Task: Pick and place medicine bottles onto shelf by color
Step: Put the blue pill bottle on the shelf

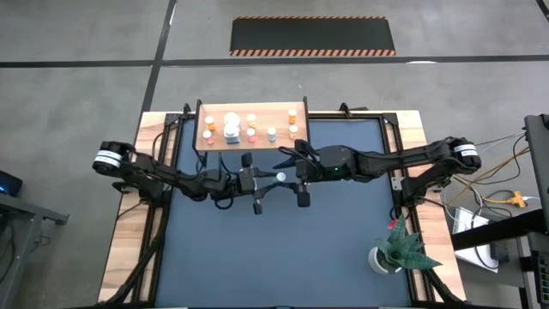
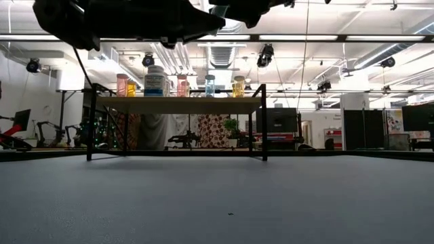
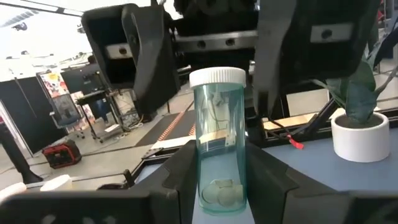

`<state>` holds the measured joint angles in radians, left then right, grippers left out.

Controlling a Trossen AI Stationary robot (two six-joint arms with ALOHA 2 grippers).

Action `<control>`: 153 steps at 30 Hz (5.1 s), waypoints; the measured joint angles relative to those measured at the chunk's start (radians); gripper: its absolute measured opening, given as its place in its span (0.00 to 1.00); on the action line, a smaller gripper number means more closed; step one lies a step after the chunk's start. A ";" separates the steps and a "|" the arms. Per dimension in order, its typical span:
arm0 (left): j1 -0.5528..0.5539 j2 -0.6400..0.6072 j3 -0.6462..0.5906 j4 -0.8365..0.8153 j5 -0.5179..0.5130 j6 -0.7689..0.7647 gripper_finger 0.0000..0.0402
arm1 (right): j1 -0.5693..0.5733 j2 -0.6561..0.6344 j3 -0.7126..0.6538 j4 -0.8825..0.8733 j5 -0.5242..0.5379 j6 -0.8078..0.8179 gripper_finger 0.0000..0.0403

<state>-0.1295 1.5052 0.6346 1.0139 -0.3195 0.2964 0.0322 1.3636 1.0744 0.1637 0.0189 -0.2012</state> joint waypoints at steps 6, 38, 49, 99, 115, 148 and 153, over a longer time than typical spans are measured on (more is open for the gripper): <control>0.000 0.005 -0.001 -0.001 0.000 0.000 0.24 | 0.000 -0.009 0.000 0.000 0.000 0.001 0.49; 0.000 -0.017 -0.002 -0.003 0.001 0.009 0.32 | 0.000 -0.010 0.000 -0.017 0.005 0.018 0.28; 0.001 -0.210 -0.003 -0.340 -0.040 0.111 0.57 | 0.000 -0.015 0.084 -0.155 0.011 0.019 0.26; 0.000 -0.625 -0.008 -0.666 -0.217 0.265 0.59 | -0.563 0.500 0.737 -0.604 -0.239 -0.058 0.27; 0.000 -0.622 -0.008 -0.665 -0.217 0.266 0.59 | -0.561 0.503 0.702 -0.622 -0.250 0.007 0.27; 0.000 -0.622 -0.012 -0.665 -0.217 0.266 0.59 | -0.554 0.503 0.672 -0.622 -0.282 0.063 0.34; 0.000 -0.622 -0.012 -0.665 -0.217 0.266 0.59 | -0.554 0.503 0.672 -0.622 -0.281 0.062 0.41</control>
<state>-0.1291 0.8829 0.6228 0.3489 -0.5362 0.5621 -0.5213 1.8668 1.7466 -0.4585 -0.2620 -0.1391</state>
